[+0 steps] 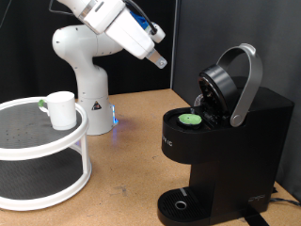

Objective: Make a cup of coffee with the keurig machine

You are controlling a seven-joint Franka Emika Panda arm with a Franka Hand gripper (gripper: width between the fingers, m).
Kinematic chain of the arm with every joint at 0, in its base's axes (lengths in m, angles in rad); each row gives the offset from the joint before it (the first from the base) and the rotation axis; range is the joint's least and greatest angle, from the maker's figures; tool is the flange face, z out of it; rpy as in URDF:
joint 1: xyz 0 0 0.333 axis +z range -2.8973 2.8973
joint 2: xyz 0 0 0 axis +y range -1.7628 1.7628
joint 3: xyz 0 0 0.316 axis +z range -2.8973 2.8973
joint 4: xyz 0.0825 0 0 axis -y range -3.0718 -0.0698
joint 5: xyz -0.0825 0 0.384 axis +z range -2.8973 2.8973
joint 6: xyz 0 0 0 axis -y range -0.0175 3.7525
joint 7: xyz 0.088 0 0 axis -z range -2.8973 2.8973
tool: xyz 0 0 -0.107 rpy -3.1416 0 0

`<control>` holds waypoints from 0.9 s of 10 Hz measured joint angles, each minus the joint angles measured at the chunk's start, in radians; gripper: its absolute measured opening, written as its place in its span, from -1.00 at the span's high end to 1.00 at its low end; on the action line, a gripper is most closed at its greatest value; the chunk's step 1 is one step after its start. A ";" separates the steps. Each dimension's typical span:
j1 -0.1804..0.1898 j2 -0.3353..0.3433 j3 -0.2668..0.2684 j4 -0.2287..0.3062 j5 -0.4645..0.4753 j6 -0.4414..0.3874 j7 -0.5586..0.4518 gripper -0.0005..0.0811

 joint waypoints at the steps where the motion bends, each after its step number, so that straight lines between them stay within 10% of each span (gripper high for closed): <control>1: 0.004 0.000 0.004 0.002 0.013 0.001 0.001 -0.98; 9: 0.070 0.066 0.135 0.133 0.034 0.046 0.115 -0.98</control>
